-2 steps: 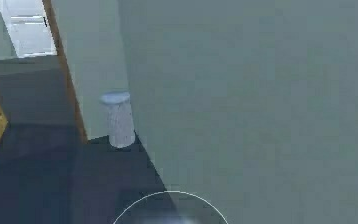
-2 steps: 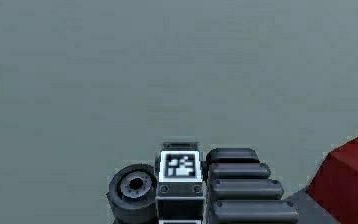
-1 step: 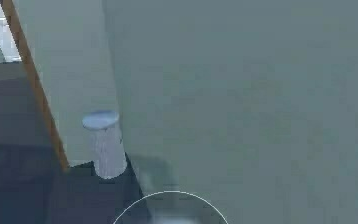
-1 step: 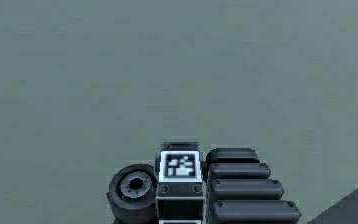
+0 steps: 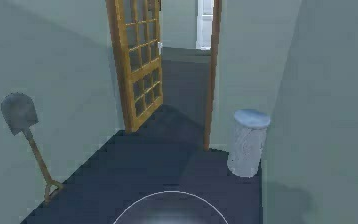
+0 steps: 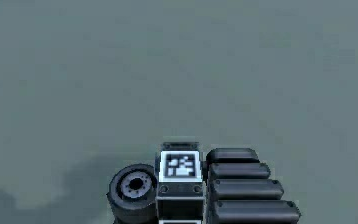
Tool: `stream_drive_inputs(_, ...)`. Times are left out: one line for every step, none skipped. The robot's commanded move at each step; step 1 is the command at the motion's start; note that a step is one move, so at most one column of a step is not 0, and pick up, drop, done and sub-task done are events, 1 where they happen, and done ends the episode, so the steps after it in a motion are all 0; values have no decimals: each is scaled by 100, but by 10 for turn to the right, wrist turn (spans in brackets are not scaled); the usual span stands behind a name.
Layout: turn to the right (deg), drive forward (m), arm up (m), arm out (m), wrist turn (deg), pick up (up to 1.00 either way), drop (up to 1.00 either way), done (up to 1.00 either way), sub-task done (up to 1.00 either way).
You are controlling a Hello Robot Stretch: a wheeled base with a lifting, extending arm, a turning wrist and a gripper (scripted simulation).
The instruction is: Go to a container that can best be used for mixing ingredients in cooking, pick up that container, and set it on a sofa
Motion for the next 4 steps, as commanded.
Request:
stream_drive_inputs(0, 100, 0, 0, 0, 0, 0, 0, 0)
stream_drive_inputs(0, 75, 0, 0, 0, 0, 0, 0, 0)
stream_drive_inputs(150, 0, 0, 0, 0, 0, 0, 0, 0)
stream_drive_inputs(0, 30, 0, 0, 0, 0, 0, 0, 0)
